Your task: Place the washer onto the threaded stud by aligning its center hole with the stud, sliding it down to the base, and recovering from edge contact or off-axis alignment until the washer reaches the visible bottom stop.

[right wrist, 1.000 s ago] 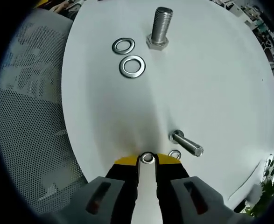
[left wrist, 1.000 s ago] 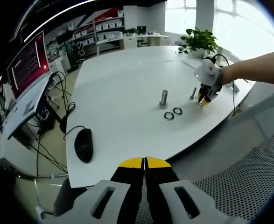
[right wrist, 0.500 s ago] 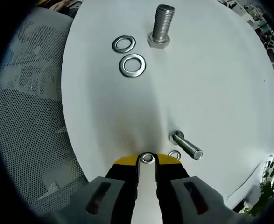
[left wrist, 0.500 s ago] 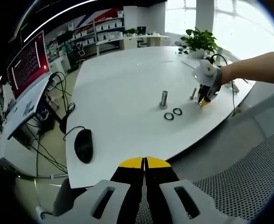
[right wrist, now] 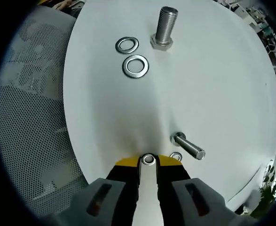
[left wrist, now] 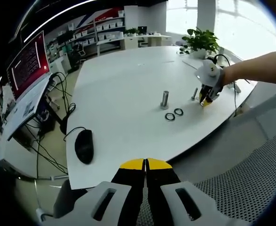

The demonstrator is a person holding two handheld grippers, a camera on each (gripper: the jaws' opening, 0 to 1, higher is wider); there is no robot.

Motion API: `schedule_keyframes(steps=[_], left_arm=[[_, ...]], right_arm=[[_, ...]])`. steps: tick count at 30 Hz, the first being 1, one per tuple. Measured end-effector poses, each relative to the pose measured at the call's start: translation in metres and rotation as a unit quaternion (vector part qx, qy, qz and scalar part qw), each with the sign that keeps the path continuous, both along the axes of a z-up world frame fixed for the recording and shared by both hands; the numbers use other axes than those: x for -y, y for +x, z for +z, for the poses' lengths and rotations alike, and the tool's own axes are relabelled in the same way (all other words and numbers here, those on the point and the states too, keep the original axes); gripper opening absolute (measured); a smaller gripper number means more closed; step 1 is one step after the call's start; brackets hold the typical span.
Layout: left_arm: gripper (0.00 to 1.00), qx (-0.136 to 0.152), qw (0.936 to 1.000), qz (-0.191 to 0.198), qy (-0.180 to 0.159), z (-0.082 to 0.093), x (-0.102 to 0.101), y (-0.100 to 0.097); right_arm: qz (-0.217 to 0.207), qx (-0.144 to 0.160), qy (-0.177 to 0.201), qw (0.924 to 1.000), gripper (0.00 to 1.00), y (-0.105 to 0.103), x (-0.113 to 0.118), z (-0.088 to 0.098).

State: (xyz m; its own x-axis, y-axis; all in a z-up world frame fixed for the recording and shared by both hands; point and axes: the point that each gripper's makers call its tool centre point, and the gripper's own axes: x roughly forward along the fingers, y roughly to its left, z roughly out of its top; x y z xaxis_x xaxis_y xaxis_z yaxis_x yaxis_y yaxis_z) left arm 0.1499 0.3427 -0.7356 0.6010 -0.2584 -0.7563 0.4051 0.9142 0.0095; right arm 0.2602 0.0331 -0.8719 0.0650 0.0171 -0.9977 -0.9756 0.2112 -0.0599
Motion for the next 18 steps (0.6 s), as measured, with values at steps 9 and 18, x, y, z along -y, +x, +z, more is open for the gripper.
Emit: schedule_keyframes(steps=[9, 18], left_arm=[[0.00, 0.000, 1.0000, -0.001, -0.001, 0.000, 0.000, 0.000], [0.00, 0.003, 1.0000, -0.001, -0.002, 0.001, 0.001, 0.001]], right_arm=[[0.001, -0.010, 0.025, 0.9996, 0.14, -0.005, -0.001, 0.005], [0.006, -0.009, 0.030, 0.9995, 0.14, -0.001, 0.002, 0.024]])
